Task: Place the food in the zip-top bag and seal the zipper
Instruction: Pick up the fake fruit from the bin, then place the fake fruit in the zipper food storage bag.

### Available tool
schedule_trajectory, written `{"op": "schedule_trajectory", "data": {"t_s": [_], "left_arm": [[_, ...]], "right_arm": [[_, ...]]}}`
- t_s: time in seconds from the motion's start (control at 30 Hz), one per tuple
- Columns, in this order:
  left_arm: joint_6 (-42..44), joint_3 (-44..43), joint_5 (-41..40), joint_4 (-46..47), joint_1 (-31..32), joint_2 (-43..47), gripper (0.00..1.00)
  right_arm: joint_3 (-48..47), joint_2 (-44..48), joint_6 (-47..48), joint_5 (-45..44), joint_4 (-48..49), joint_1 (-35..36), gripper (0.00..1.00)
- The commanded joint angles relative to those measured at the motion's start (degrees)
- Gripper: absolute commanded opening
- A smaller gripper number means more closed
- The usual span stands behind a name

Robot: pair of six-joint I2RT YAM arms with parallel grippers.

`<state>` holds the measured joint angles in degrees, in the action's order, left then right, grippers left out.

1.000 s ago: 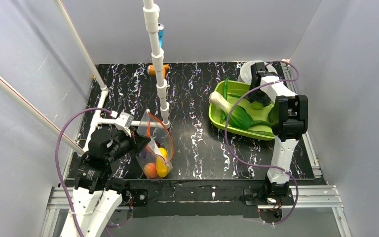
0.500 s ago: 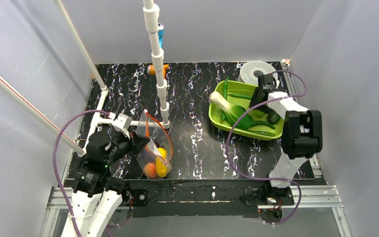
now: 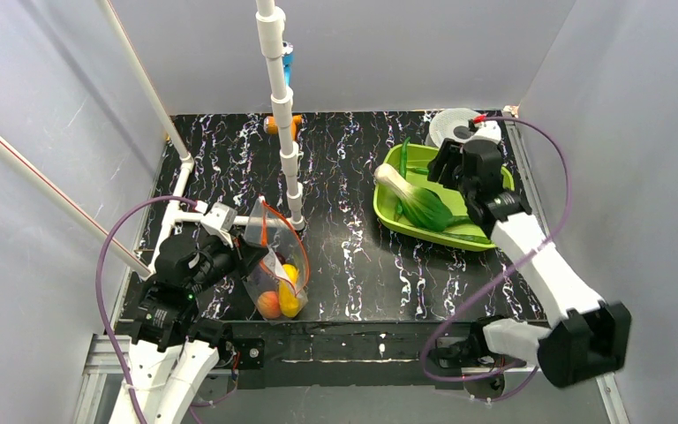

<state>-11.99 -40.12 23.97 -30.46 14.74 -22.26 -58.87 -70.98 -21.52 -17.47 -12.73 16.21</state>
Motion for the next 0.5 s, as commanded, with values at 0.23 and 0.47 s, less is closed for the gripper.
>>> {"op": "schedule_trajectory", "data": {"t_s": [0.23, 0.47], "left_arm": [[0.2, -0.4, 0.2, 0.3, 0.1, -1.9, 0.00], [0.3, -0.4, 0.1, 0.2, 0.1, -2.3, 0.00]], "right_arm": [[14.7, 12.6, -7.3, 12.1, 9.9, 22.9, 0.01], [3.5, 5.5, -4.5, 8.7, 5.6, 37.7, 0.01]]}}
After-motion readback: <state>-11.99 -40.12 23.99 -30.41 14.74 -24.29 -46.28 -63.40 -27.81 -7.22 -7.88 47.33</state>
